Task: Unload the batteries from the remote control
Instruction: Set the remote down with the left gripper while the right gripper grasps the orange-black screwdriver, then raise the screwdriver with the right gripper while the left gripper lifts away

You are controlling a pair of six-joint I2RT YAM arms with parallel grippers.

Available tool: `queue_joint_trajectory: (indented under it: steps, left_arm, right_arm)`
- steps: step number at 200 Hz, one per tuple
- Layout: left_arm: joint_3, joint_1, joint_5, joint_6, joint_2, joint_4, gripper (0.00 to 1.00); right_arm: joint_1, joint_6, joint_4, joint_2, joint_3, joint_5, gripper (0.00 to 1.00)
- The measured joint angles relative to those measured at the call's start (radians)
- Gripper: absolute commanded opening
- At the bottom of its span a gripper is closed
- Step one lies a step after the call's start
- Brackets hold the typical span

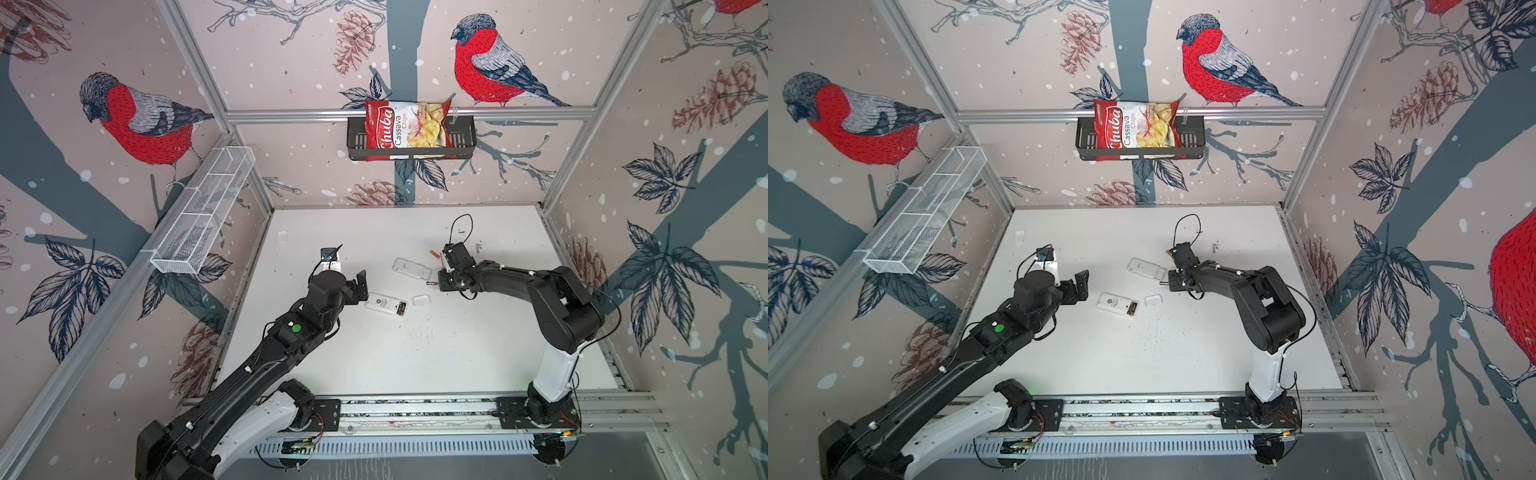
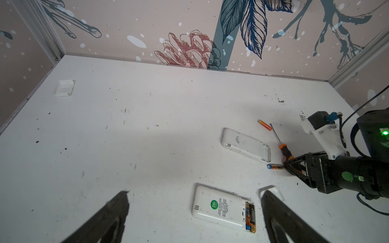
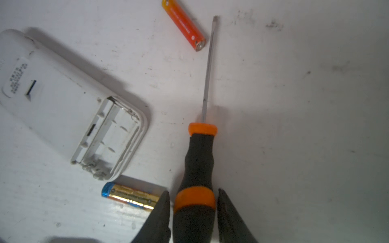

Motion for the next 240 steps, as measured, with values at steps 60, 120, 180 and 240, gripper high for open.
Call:
queue_joint_trajectory:
  steps: [60,120,180,240]
  left_arm:
    - [-0.039,0.002,-0.007,-0.077,-0.055,0.047,0.97]
    - [-0.09,0.009,0.087,-0.099,-0.02,0.154,0.94]
    - [-0.192,0.034,0.269,-0.185,0.002,0.373,0.75]
    - [-0.235,0.094,0.514,-0.32,0.05,0.581,0.68]
  right_arm:
    - [-0.008,0.0,0.005,0.003,0.005,0.003,0.15]
    - [0.022,-0.008,-0.051,-0.105,-0.029,0.031,0.07]
    - [0.193,-0.087,0.081,-0.443,-0.216,-0.069,0.12]
    - [0.345,-0.157,0.153,-0.51,-0.206,-0.183,0.11]
